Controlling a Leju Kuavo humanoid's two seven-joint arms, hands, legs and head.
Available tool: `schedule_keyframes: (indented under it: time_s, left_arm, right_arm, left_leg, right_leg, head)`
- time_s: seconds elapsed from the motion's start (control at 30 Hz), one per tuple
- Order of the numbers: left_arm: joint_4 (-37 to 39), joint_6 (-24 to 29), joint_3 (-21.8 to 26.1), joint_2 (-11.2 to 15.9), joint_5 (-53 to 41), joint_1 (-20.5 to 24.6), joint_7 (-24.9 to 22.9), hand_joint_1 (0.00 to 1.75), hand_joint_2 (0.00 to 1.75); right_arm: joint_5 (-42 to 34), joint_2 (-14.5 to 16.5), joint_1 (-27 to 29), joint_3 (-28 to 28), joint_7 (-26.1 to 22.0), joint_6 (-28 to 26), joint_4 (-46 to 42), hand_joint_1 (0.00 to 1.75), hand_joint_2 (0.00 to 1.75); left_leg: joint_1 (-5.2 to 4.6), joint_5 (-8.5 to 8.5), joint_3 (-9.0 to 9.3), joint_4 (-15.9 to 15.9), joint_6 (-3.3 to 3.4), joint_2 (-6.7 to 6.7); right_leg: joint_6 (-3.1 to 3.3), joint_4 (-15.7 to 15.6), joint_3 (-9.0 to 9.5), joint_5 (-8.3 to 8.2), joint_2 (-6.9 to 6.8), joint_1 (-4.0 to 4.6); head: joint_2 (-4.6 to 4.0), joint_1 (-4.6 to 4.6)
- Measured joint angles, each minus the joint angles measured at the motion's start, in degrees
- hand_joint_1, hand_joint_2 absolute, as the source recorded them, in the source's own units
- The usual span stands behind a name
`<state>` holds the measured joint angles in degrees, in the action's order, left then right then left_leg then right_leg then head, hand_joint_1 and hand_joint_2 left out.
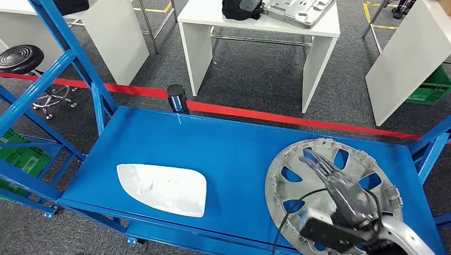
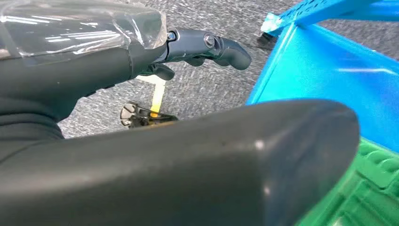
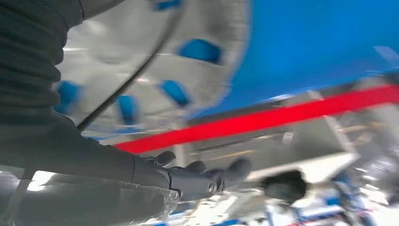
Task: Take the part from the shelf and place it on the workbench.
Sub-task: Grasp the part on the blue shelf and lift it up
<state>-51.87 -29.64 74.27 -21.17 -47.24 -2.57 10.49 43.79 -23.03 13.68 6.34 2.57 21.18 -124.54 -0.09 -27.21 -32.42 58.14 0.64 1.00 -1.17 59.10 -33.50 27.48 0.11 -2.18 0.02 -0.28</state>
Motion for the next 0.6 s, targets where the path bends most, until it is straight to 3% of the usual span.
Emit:
schedule_keyframes:
  time_s: [0.07,0.1,0.2,0.23,0.27,0.3,0.37,0.43,0.53,0.6]
  left_arm:
    - [0.3,0.1,0.0,0.0,-0.1,0.0,0.1,0.00,0.00]
    - [0.6,0.2,0.0,0.0,-0.1,0.0,0.1,0.00,0.00]
    - [1.4,0.4,0.0,0.0,-0.6,0.3,0.4,0.00,0.00]
    - [1.7,0.3,0.0,0.1,-0.9,0.4,0.6,0.00,0.00]
    - [2.0,0.3,0.0,0.1,-1.3,0.4,0.8,0.00,0.00]
    - [2.4,0.3,0.0,0.2,-1.6,0.5,1.0,0.00,0.00]
    - [3.2,0.5,0.0,0.5,-2.3,0.7,1.5,0.00,0.00]
    - [4.4,0.9,0.0,1.0,-2.9,1.1,2.0,0.00,0.00]
    - [6.2,1.6,0.0,1.7,-3.7,1.5,2.5,0.00,0.00]
    - [7.4,2.1,0.1,2.1,-4.2,1.6,2.7,0.00,0.00]
  right_arm:
    - [0.4,0.0,1.7,-0.8,0.9,0.7,-1.0,0.00,1.75]
    - [0.8,0.0,3.2,-1.5,1.5,1.3,-2.0,0.00,1.75]
    - [1.0,-0.1,6.3,-3.1,2.5,2.5,-4.0,0.00,1.75]
    - [1.0,-0.1,7.3,-3.5,2.9,3.1,-4.5,0.00,1.75]
    - [0.9,-0.1,8.4,-4.1,3.3,3.9,-4.9,0.00,1.75]
    - [0.7,-0.2,9.6,-4.6,3.7,4.6,-5.4,0.00,1.75]
    - [0.0,-0.6,11.8,-5.6,4.3,6.0,-6.4,0.00,1.75]
    - [-0.7,-1.2,14.1,-6.4,5.3,7.0,-7.6,0.00,1.75]
    - [-1.6,-2.5,17.3,-6.9,7.5,8.2,-9.4,0.00,1.75]
    - [-3.3,-3.9,19.6,-7.0,9.5,9.0,-10.7,0.00,1.75]
  left_leg:
    - [0.11,-0.84,-0.41,0.9,-0.35,-0.17]
    - [0.26,-2.07,-1.19,2.7,-0.68,-0.30]
    - [0.71,-7.14,-5.90,13.1,-1.56,-0.61]
    - [0.80,-7.74,-7.07,15.5,-1.67,-0.65]
    - [0.85,-7.31,-7.31,15.9,-1.67,-0.67]
    - [0.87,-5.89,-6.43,14.0,-1.59,-0.68]
    - [0.83,-2.38,-2.48,6.2,-1.19,-0.67]
    - [0.51,-1.03,0.15,0.8,-0.73,-0.63]
    - [0.11,-0.95,0.70,-0.4,0.19,-0.63]
    - [0.18,-0.16,1.54,-1.6,1.14,-0.74]
  right_leg:
    - [0.26,-0.1,0.15,0.00,-0.02,-0.19]
    - [0.54,-0.1,0.25,-0.01,-0.03,-0.34]
    - [0.93,-0.1,0.29,0.05,-0.02,-0.30]
    - [0.94,-0.1,0.31,0.07,-0.01,-0.28]
    - [0.95,-0.1,0.36,0.09,-0.01,-0.27]
    - [0.95,-0.1,0.41,0.11,0.01,-0.28]
    - [0.92,-0.2,0.53,0.12,0.12,-0.24]
    - [0.54,-0.2,0.50,0.09,0.20,-0.09]
    - [-0.56,-0.7,0.67,-0.07,0.19,-0.19]
    - [-0.69,0.8,0.10,1.00,0.13,-0.21]
  head:
    - [0.00,-0.05]
    - [0.00,-0.10]
    - [0.00,-0.25]
    - [0.00,-0.26]
    - [0.00,-0.25]
    - [0.00,-0.25]
    - [0.00,-0.24]
    - [0.00,-0.21]
    - [0.00,-0.19]
    - [0.00,-0.13]
